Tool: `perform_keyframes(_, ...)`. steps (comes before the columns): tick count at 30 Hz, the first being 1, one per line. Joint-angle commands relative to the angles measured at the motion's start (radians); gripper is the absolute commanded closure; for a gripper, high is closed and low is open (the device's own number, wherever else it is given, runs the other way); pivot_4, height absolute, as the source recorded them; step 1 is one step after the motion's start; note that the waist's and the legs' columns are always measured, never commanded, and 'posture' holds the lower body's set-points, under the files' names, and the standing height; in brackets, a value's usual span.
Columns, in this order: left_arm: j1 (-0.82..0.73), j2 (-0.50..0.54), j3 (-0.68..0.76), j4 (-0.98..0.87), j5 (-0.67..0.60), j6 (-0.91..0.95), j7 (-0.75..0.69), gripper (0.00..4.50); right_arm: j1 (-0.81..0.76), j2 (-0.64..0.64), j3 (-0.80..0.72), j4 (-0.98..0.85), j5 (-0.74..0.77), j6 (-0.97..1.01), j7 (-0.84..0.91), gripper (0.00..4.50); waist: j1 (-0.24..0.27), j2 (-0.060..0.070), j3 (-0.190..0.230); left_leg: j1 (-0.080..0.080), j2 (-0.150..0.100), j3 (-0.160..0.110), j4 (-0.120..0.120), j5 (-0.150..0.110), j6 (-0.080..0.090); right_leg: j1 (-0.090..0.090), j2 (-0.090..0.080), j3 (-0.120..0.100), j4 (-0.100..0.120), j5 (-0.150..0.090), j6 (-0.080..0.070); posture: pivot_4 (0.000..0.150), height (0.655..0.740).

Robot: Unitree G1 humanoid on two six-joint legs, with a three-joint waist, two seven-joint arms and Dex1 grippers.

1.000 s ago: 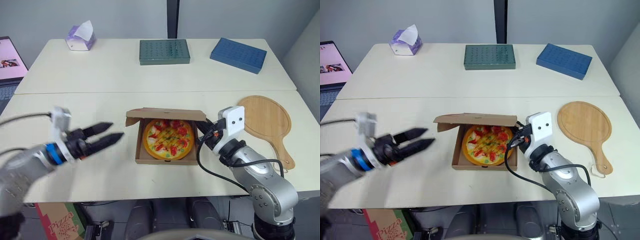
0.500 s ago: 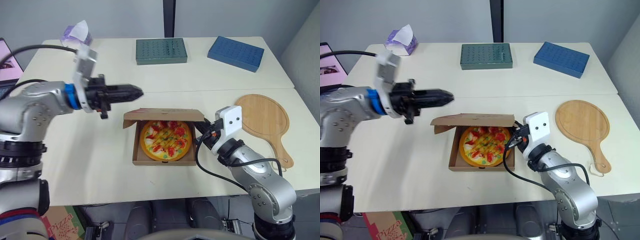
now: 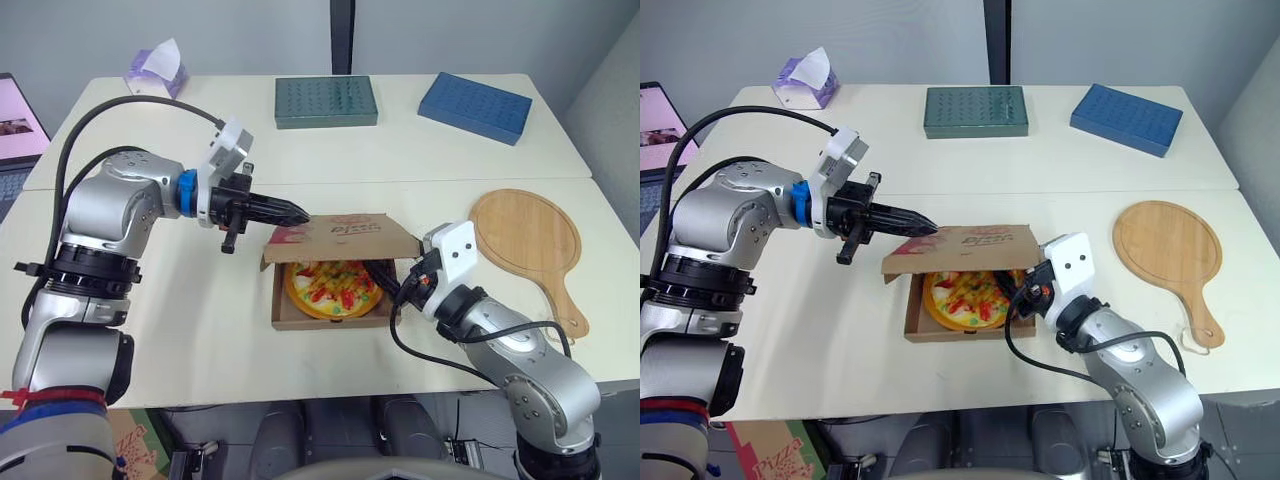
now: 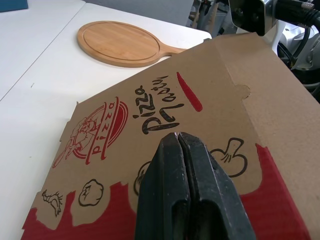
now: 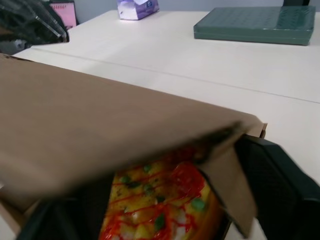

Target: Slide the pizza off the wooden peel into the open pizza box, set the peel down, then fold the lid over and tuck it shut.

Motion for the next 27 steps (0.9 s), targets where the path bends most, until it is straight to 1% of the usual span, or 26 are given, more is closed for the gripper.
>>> perform_keyframes(1, -0.024, -0.010, 0.010, -0.005, 0.018, -0.016, -0.028, 4.50, 0.020, -0.053, -0.048, -0.042, 0.023, 0.013, 0.032, 0.04, 0.003, 0.000, 0.000, 0.000, 0.000, 0.000, 0.000, 0.000, 0.000, 0.000, 0.000, 0.000, 0.000, 0.000, 0.000, 0.150, 0.7279)
perform_keyframes(7, -0.020, -0.028, 0.017, -0.006, 0.040, -0.019, -0.039, 4.50, 0.037, -0.112, -0.100, -0.047, 0.034, -0.026, 0.062, 0.04, 0.006, 0.000, 0.000, 0.000, 0.000, 0.000, 0.000, 0.000, 0.000, 0.000, 0.000, 0.000, 0.000, 0.000, 0.000, 0.150, 0.7279)
perform_keyframes(12, -0.014, -0.040, 0.016, -0.012, 0.050, -0.021, -0.042, 4.50, 0.022, -0.127, -0.089, -0.014, -0.057, -0.096, 0.008, 0.04, 0.007, 0.000, 0.001, 0.000, 0.000, 0.000, 0.000, 0.000, 0.000, 0.000, 0.000, 0.000, 0.000, 0.000, 0.000, 0.150, 0.7279)
perform_keyframes(15, -0.010, -0.045, 0.014, -0.020, 0.052, -0.018, -0.044, 4.50, 0.011, -0.184, -0.039, 0.003, -0.166, -0.169, 0.000, 0.04, 0.007, 0.000, 0.001, 0.000, 0.000, 0.000, 0.000, 0.000, 0.000, 0.000, 0.000, 0.000, 0.000, 0.000, 0.000, 0.150, 0.7279)
perform_keyframes(17, -0.008, -0.048, 0.014, -0.023, 0.054, -0.016, -0.046, 4.50, 0.011, -0.198, -0.019, 0.011, -0.191, -0.194, 0.008, 0.04, 0.007, 0.000, 0.001, 0.000, 0.000, 0.000, 0.001, 0.000, 0.000, 0.000, 0.000, 0.000, 0.000, 0.000, 0.000, 0.150, 0.7279)
perform_keyframes(20, -0.008, -0.052, 0.015, -0.024, 0.057, -0.017, -0.049, 4.50, 0.031, -0.200, -0.020, 0.006, -0.166, -0.187, 0.047, 0.04, 0.006, 0.000, 0.001, 0.000, 0.000, 0.000, 0.000, 0.000, 0.000, 0.000, 0.000, 0.000, 0.000, 0.000, 0.000, 0.150, 0.7279)
perform_keyframes(23, -0.007, -0.058, 0.012, -0.030, 0.060, -0.018, -0.054, 4.50, 0.058, -0.222, -0.055, -0.010, -0.102, -0.162, 0.119, 0.04, 0.007, 0.000, 0.001, -0.001, 0.000, 0.000, 0.001, 0.000, 0.000, 0.000, 0.000, 0.000, 0.000, 0.000, 0.000, 0.150, 0.7279)
perform_keyframes(27, -0.003, -0.070, -0.002, -0.048, 0.064, -0.018, -0.065, 4.50, 0.094, -0.288, -0.141, -0.039, 0.007, -0.129, 0.232, 0.04, 0.012, -0.001, 0.001, -0.001, -0.001, 0.000, 0.002, 0.000, 0.000, 0.001, 0.000, 0.000, 0.000, 0.000, 0.000, 0.150, 0.7279)
